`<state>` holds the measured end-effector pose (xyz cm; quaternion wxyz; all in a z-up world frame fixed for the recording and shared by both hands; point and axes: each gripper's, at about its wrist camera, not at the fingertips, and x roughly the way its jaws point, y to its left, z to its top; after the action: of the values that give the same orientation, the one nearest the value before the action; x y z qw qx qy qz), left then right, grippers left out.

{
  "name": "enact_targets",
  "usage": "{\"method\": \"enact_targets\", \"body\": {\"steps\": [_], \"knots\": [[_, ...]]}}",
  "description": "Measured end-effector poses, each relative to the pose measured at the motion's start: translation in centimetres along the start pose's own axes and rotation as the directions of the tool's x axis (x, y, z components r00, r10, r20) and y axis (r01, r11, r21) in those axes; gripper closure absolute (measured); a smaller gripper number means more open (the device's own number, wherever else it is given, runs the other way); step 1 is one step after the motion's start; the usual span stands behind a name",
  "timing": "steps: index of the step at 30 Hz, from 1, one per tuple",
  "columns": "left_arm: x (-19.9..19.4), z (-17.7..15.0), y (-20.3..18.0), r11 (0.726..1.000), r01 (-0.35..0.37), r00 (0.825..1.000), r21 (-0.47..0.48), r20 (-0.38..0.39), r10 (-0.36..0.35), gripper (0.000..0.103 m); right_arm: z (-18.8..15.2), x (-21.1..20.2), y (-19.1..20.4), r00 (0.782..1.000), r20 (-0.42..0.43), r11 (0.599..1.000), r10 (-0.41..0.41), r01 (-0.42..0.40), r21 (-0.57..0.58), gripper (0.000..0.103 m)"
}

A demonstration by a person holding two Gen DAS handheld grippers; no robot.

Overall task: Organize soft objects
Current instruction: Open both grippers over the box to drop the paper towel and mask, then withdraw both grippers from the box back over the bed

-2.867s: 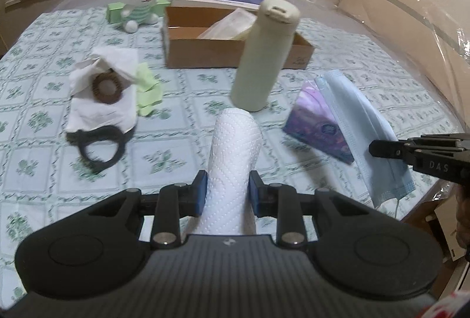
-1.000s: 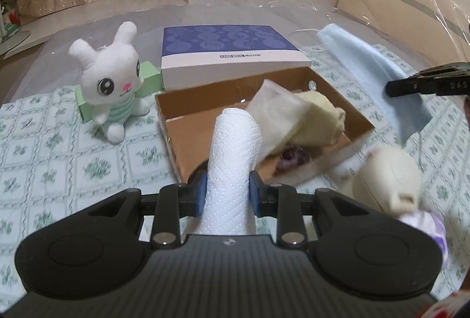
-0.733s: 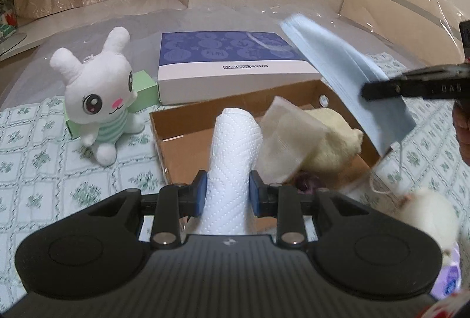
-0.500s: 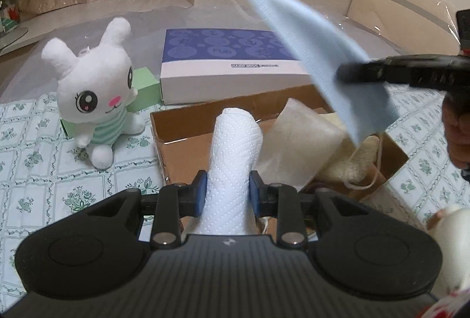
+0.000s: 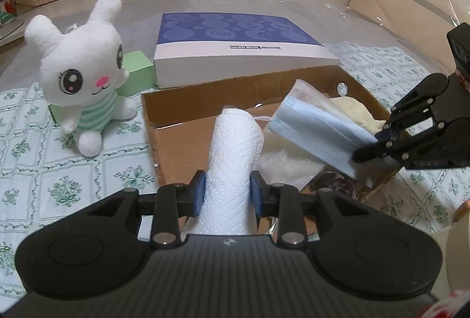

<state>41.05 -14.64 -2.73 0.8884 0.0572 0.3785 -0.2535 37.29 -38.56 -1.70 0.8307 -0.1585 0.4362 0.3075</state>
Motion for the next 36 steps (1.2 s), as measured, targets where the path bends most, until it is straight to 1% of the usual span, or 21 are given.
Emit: {"method": "enact_targets", "body": {"steps": [3,6,7,8,9,10,11,12,13,15,21,28,33,36], "knots": [[0.7,-0.1,-0.5,1.0,0.014,1.0,0.003,-0.012,-0.014,0.073,-1.0,0.8,-0.2,0.999,-0.04,1.0,-0.023,0.023,0.005,0.101],[1.0,-0.1,-0.9,1.0,0.017,1.0,0.012,-0.012,-0.016,0.068,-1.4,0.8,-0.6,1.0,-0.021,0.999,-0.019,0.02,0.048,0.101],[0.9,-0.1,-0.9,1.0,0.016,1.0,0.013,-0.007,-0.016,0.064,-1.5,0.6,-0.9,1.0,-0.01,0.998,-0.016,0.017,0.065,0.101],[0.8,-0.1,-0.9,1.0,0.017,1.0,0.016,-0.001,-0.017,0.054,-1.5,0.4,-1.2,1.0,0.004,0.996,-0.009,0.009,0.085,0.1],[0.6,0.0,-0.9,1.0,0.011,1.0,0.019,0.006,-0.011,0.049,-1.4,0.2,-1.3,1.0,0.018,0.995,-0.004,0.002,0.102,0.1],[0.3,0.0,-0.8,1.0,0.004,1.0,0.019,0.015,-0.004,0.042,-1.4,-0.1,-1.4,0.999,0.034,0.993,-0.003,-0.001,0.116,0.091],[-0.1,0.1,-0.7,1.0,-0.004,1.0,0.016,0.025,0.003,0.04,-1.5,-0.6,-1.4,0.999,0.052,0.992,-0.006,0.0,0.126,0.074],[-0.3,0.1,-0.5,1.0,-0.007,1.0,0.012,0.028,0.007,0.04,-1.6,-1.0,-1.4,0.998,0.067,0.991,-0.007,-0.002,0.133,0.063],[-0.5,0.2,-0.4,1.0,-0.009,1.0,0.007,0.029,0.008,0.04,-1.6,-1.4,-1.4,0.996,0.085,0.99,-0.004,-0.008,0.139,0.049],[-1.1,0.2,0.0,1.0,-0.016,0.999,-0.004,0.034,0.016,0.04,-1.7,-2.1,-1.2,0.994,0.109,0.989,-0.007,-0.009,0.148,0.048],[-3.2,-0.3,0.7,0.999,-0.035,0.998,-0.018,0.044,0.036,0.04,-2.3,-3.4,-0.9,0.992,0.123,0.983,-0.03,0.007,0.181,0.048],[-6.1,-1.3,1.0,0.998,-0.049,0.997,-0.043,0.057,0.051,0.04,-3.7,-6.4,0.0,0.985,0.155,0.973,-0.069,0.032,0.227,0.048],[-8.8,-2.3,0.7,0.996,-0.062,0.996,-0.057,0.068,0.066,0.04,-5.6,-9.1,1.2,0.978,0.168,0.953,-0.124,0.07,0.294,0.048],[-10.6,-3.1,0.2,0.996,-0.066,0.995,-0.062,0.07,0.07,0.04,-7.1,-10.7,2.0,0.974,0.176,0.938,-0.142,0.076,0.338,0.048]]}}
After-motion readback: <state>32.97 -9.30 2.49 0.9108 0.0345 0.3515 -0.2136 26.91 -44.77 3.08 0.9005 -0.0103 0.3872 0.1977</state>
